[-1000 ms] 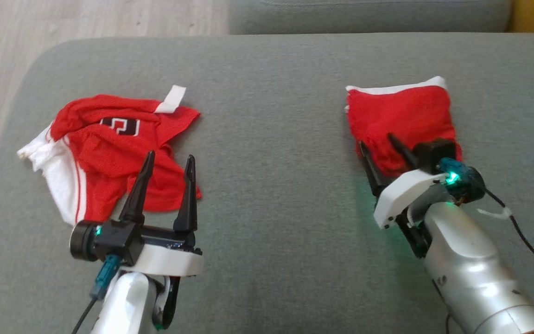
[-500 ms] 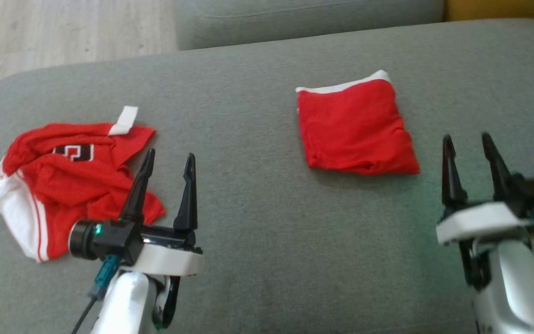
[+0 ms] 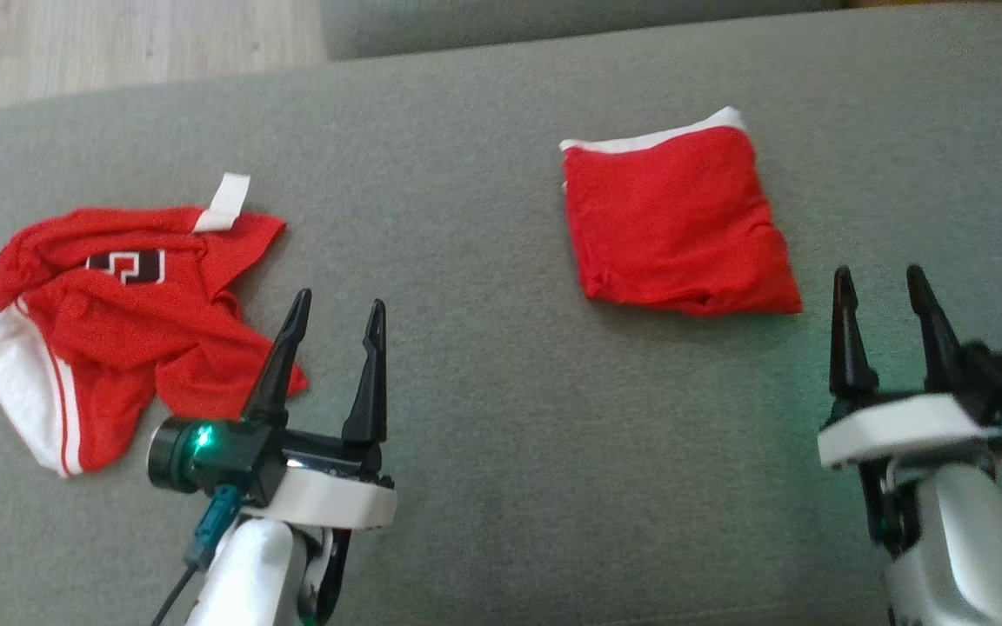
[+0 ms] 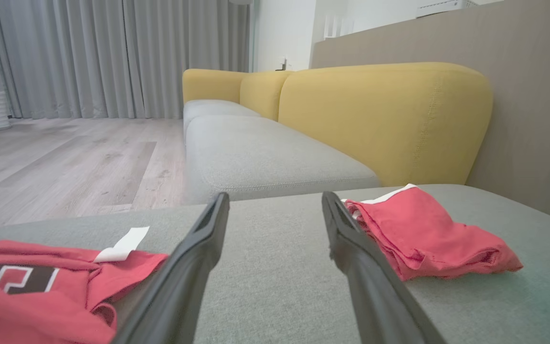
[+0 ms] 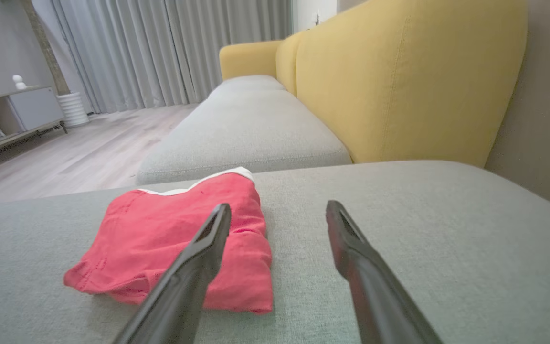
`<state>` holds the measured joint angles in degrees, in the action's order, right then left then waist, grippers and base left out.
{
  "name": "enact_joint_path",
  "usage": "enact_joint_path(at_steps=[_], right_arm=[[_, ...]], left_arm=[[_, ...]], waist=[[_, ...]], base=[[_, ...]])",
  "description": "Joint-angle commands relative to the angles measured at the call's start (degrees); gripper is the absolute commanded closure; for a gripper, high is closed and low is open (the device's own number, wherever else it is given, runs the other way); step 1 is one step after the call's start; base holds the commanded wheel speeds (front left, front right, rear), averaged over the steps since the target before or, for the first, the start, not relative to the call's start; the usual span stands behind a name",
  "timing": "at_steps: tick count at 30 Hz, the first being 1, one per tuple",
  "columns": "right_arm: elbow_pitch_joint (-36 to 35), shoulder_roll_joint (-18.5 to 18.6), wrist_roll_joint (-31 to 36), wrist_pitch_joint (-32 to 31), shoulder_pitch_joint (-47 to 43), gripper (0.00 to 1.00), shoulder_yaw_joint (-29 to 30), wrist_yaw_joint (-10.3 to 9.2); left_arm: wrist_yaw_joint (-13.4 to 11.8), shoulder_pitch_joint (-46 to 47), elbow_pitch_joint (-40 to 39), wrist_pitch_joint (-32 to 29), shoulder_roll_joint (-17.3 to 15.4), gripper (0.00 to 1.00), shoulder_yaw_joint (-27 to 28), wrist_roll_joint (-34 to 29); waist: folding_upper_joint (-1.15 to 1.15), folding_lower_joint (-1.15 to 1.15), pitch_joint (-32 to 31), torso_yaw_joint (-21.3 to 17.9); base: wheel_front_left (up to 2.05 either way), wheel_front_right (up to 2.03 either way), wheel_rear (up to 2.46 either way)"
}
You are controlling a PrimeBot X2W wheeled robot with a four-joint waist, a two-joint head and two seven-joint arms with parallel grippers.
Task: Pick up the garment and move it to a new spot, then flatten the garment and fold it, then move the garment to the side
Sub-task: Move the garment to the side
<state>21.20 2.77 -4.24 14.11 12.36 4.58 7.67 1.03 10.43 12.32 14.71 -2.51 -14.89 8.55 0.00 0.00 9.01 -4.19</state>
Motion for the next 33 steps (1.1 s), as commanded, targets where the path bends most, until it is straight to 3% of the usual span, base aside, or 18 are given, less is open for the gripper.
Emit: enact_joint_path(at_steps=[1,11,15,19,21,28,33], right_arm=[[-0.1,0.1,-1.2,-0.9,5.2,0.0,-1.2,-0.19],[16.5,0.1,-1.5,-10.7,20.9,0.0,5.0,-0.19],[25.0,0.1,2.2,-15.3,26.0,0.0,8.8,-0.19],[31.0,0.1,7.3,-18.3,28.3,0.0,8.7,-0.19],[32.2,0.1,9.0,-17.7,28.9,1.0,8.1,-0.19],[31.9,3.3,14.3,-11.6,29.9,1.0,4.3,-0.19],[31.4,10.1,16.3,-10.7,29.9,1.0,0.0,-0.19]], left_arm=[[0.0,3.2,-1.7,0.3,-0.4,0.0,1.3,-0.1],[0.4,6.4,-1.0,0.3,-0.4,0.0,-0.6,0.2],[0.2,7.4,-1.0,0.3,-0.4,0.0,-1.1,0.7],[-0.1,7.9,-1.0,0.3,-0.4,0.0,-1.3,1.1],[-0.4,8.0,-1.0,0.3,-0.4,0.0,-1.2,1.3],[-0.7,7.1,-0.9,0.3,-0.4,0.0,0.1,1.1],[-0.3,6.4,-1.2,0.3,-0.4,0.0,0.9,0.7]], waist=[[0.0,0.0,2.3,1.9],[0.0,0.0,8.6,7.4],[0.0,0.0,10.0,9.2],[0.0,0.0,10.5,10.1],[0.0,0.0,10.3,10.2],[0.0,0.0,8.1,7.9],[0.0,0.0,6.6,6.1]], base=[[0.0,0.0,0.0],[0.0,0.0,0.0],[0.0,0.0,0.0],[0.0,0.0,0.0],[0.0,0.0,0.0],[0.0,0.0,0.0],[0.0,0.0,0.0]])
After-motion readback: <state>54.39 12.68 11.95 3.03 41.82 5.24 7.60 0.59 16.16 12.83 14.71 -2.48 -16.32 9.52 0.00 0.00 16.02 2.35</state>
